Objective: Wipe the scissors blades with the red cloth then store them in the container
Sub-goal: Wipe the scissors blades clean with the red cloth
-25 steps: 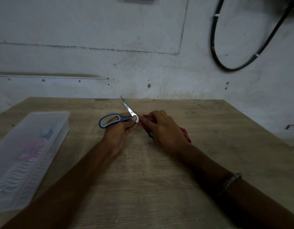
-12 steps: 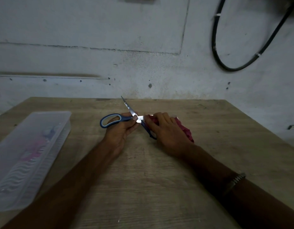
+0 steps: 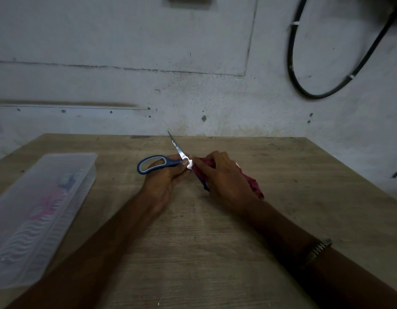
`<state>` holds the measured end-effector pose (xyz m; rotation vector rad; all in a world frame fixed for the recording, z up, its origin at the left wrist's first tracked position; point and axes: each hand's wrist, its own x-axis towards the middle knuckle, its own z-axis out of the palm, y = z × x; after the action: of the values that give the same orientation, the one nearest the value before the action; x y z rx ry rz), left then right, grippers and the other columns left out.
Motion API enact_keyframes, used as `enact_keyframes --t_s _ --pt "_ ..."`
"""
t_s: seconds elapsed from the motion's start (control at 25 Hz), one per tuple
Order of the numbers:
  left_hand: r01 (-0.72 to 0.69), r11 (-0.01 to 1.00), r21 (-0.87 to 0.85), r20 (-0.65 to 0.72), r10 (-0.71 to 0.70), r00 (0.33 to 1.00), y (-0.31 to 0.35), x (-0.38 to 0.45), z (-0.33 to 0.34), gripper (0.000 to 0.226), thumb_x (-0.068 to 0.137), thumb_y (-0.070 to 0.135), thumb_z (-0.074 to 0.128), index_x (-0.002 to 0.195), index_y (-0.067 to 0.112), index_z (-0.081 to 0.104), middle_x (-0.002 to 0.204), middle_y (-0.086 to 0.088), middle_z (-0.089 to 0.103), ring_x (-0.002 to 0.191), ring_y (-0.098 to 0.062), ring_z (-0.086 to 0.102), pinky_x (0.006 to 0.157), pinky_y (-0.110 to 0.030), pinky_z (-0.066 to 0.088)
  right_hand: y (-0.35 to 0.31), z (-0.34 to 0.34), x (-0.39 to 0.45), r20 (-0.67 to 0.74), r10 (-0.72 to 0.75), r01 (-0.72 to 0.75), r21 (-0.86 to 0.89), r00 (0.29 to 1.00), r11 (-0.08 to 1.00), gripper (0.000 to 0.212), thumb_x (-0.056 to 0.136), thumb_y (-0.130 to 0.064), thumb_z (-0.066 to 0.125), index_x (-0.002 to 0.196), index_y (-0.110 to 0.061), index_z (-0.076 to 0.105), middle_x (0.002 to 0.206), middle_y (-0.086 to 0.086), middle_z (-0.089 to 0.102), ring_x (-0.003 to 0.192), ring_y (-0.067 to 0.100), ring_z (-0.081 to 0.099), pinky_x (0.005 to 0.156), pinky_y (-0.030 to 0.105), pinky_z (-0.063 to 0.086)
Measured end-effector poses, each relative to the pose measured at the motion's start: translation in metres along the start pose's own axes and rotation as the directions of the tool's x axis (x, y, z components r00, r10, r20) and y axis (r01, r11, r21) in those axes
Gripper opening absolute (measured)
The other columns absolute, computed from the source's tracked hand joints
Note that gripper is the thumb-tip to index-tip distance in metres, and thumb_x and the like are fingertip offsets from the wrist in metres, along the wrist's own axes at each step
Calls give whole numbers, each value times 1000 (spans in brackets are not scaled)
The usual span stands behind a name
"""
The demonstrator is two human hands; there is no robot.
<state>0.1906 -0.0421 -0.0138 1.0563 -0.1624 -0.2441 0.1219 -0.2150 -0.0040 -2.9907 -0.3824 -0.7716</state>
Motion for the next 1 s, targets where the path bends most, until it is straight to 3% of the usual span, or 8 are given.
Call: enact_keyframes --t_s 0.12,0.24,0.4,0.52,0.64,0.76,0.88,1.0 --pt "-26 1000 5 -37 26 999 1 2 0 26 90 3 71 116 -2 71 113 -9 77 107 -20 74 82 -27 62 25 1 -1 13 128 -127 -44 992 991 60 97 -25 62 153 -27 40 132 8 46 117 24 48 93 36 48" --pt "-50 997 54 -55 53 997 3 3 0 24 95 11 68 117 2 71 111 -7 78 107 -18 74 83 -25 60 38 -3 -5 -101 222 -206 144 970 968 47 101 -20 58 147 -27 51 120 5 51 107 21 53 87 40 53" --pt "-90 984 155 -88 104 991 11 2 2 21 98 17 65 114 4 70 104 -11 75 97 -23 73 78 -28 62 37 -7 -4 -192 284 -193 390 939 901 56 100 -21 52 154 -34 40 120 -4 59 107 12 58 93 43 53" --pt "-120 957 266 -81 146 986 25 0 3 10 97 15 68 103 8 72 89 -6 74 83 -20 72 79 -36 62 25 -18 -2 -283 328 -145 515 901 845 44 99 -21 56 141 -30 49 120 -6 66 109 10 62 91 39 55" --pt "-181 896 406 87 159 983 27 -3 4 4 96 13 68 95 12 71 80 -1 75 76 -16 71 78 -38 59 8 -27 -3 -382 180 -6 415 906 910 31 97 -17 63 126 -27 62 114 -11 65 104 7 60 87 28 53" --pt "-245 852 463 186 176 967 16 -2 7 12 95 1 64 93 12 69 80 -1 75 77 -15 71 76 -32 56 5 -18 -2 -331 4 90 267 943 959 36 94 -17 69 129 -23 65 115 -5 67 103 7 55 84 14 43" --pt "-262 849 459 222 176 959 9 -5 10 21 96 -4 60 96 15 68 83 1 76 78 -11 73 75 -25 56 5 -7 -3 -269 -38 84 160 962 984 38 93 -21 72 131 -22 66 113 -3 65 99 9 52 77 16 41" --pt "-284 840 463 229 196 953 5 -9 11 17 95 -2 62 96 15 68 83 3 75 78 -7 73 72 -20 55 4 -6 -6 -300 -60 78 49 952 996 38 89 -23 76 126 -20 68 103 -2 64 89 12 53 62 21 41"
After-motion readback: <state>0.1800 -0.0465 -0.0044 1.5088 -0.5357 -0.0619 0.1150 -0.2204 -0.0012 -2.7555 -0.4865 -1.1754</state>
